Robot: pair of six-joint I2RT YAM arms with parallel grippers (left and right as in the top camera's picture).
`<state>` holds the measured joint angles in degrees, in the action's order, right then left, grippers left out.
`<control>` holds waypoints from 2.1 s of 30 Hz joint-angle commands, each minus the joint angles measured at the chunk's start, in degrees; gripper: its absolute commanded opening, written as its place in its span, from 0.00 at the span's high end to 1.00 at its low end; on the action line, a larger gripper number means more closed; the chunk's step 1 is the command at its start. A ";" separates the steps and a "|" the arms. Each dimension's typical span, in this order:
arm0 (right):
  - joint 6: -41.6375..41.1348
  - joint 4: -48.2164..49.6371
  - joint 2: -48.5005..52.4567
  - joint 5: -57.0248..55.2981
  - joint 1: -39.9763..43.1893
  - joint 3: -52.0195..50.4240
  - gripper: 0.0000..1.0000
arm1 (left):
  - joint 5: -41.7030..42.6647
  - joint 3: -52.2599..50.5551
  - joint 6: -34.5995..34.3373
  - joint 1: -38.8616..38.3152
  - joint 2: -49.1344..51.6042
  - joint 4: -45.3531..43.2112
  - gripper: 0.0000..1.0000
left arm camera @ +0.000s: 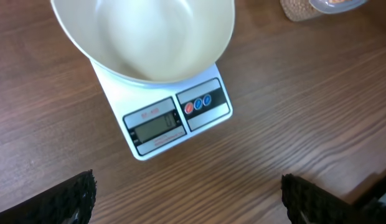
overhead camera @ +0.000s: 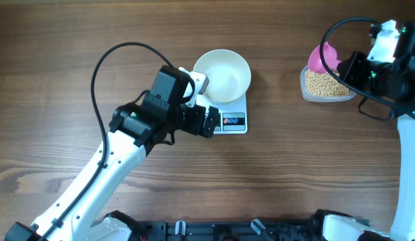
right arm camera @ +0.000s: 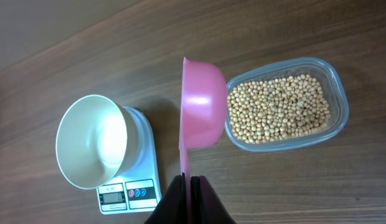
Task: Scoop item into bowl and weigh 150g on scale
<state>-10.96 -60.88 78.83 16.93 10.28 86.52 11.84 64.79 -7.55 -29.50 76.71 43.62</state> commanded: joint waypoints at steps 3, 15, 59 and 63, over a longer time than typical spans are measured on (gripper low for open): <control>1.95 -0.04 -0.28 0.70 -0.11 1.11 0.96 | -3.80 0.85 -0.59 0.44 -0.20 -1.46 0.00; 1.99 0.15 -0.28 0.66 -0.09 1.11 0.96 | -3.78 0.85 -0.59 0.42 -0.20 -1.62 0.00; 31.28 7.21 12.85 -19.96 -0.09 -1.75 0.95 | -3.78 0.85 -0.57 0.42 -0.20 -1.60 0.00; 32.00 7.61 15.15 -21.03 0.17 -1.75 0.96 | -3.78 0.85 -0.57 0.42 -0.20 -1.60 0.00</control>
<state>18.33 -53.74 92.12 -2.90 10.28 85.10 8.60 64.77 -7.79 -29.50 76.71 42.17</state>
